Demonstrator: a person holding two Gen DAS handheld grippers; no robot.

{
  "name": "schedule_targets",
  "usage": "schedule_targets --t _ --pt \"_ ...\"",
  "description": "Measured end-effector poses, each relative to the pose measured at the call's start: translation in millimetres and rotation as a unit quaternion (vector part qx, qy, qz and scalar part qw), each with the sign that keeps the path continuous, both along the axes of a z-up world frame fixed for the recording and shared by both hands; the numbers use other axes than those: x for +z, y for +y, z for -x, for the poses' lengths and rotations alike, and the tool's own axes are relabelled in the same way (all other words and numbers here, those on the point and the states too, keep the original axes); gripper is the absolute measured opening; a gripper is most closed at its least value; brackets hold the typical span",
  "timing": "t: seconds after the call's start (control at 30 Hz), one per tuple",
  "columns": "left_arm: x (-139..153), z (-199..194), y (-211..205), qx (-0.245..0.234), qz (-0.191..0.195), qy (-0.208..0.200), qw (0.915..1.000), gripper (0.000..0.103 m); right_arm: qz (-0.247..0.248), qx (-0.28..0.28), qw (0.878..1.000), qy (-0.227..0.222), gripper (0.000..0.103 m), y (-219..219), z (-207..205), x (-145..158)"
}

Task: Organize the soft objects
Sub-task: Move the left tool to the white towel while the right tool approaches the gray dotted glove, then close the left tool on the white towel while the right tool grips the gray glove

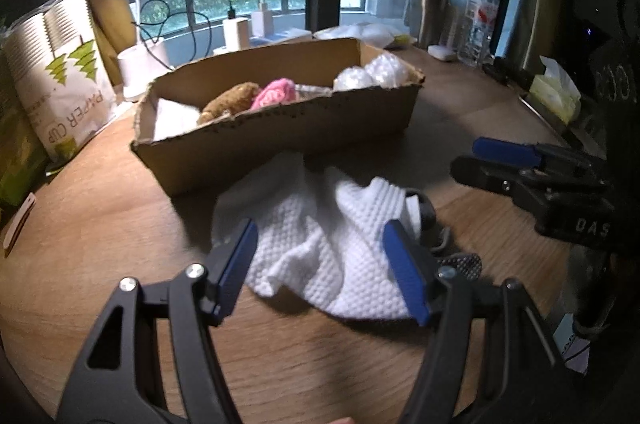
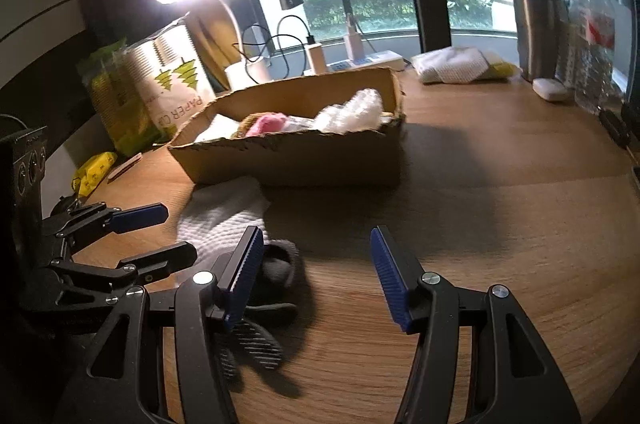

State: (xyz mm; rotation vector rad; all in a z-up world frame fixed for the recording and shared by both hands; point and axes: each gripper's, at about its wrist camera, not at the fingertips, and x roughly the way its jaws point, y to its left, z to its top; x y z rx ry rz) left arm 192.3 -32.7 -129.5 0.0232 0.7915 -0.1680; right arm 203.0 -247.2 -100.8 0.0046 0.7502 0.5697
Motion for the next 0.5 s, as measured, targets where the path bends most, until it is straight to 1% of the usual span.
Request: schedule_targets --t 0.1,0.2,0.33,0.4,0.5 --pt "-2 -6 -7 -0.012 -0.001 0.004 0.9999 0.067 -0.005 -0.005 1.000 0.004 0.059 -7 -5 -3" --pt "-10 -16 -12 -0.013 -0.015 0.015 0.9997 0.067 -0.008 -0.009 1.000 0.007 0.059 -11 -9 -5" --pt "-17 -28 -2 0.013 -0.020 0.031 0.9992 0.067 -0.008 -0.012 1.000 0.009 0.059 -13 -12 -7" --pt "-19 -31 5 0.031 -0.037 0.037 0.9981 0.067 -0.008 -0.015 1.000 0.010 0.059 -14 -14 -7" --pt "-24 -34 19 0.051 -0.043 0.046 0.9967 0.067 -0.007 -0.015 1.000 0.012 0.059 -14 -17 -8"
